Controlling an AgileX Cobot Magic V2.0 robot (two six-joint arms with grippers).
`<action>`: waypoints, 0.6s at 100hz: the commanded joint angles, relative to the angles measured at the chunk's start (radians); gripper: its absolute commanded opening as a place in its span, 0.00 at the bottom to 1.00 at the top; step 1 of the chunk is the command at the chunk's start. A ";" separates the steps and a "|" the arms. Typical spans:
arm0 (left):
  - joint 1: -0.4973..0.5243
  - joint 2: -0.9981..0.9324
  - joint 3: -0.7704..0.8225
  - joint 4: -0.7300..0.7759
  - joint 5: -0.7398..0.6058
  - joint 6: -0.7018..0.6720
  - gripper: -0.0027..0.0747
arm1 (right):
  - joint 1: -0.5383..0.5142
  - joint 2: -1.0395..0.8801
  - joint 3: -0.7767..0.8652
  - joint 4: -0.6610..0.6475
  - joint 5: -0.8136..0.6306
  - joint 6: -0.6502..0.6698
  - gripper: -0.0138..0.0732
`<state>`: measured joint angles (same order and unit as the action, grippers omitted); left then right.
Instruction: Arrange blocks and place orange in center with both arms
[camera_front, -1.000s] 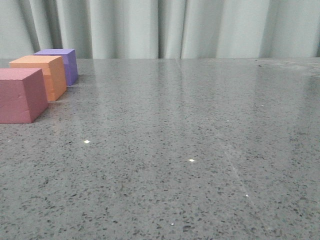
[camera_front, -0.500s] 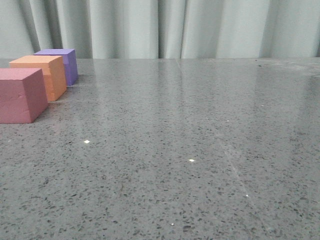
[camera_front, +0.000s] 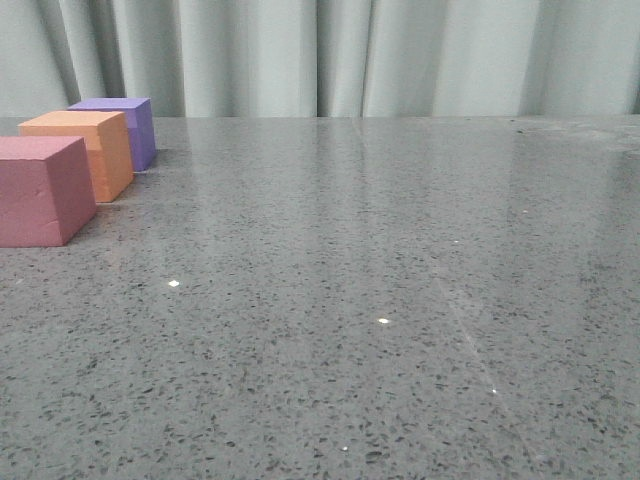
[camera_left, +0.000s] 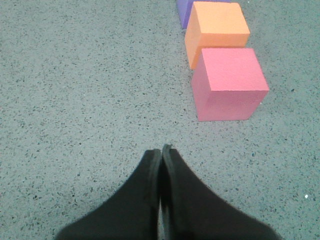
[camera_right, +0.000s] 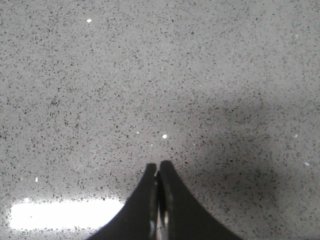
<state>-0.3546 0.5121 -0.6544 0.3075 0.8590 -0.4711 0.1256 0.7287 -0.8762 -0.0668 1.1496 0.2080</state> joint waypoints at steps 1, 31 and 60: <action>0.001 0.003 -0.027 0.016 -0.068 -0.008 0.01 | -0.003 -0.003 -0.022 -0.003 -0.042 -0.007 0.08; 0.001 0.003 -0.027 0.016 -0.068 -0.008 0.01 | -0.003 -0.003 -0.022 -0.003 -0.042 -0.007 0.08; 0.001 -0.021 0.007 0.072 -0.164 -0.007 0.01 | -0.003 -0.003 -0.022 -0.003 -0.042 -0.007 0.08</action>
<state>-0.3546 0.5028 -0.6385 0.3372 0.8232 -0.4711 0.1256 0.7287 -0.8762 -0.0668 1.1496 0.2080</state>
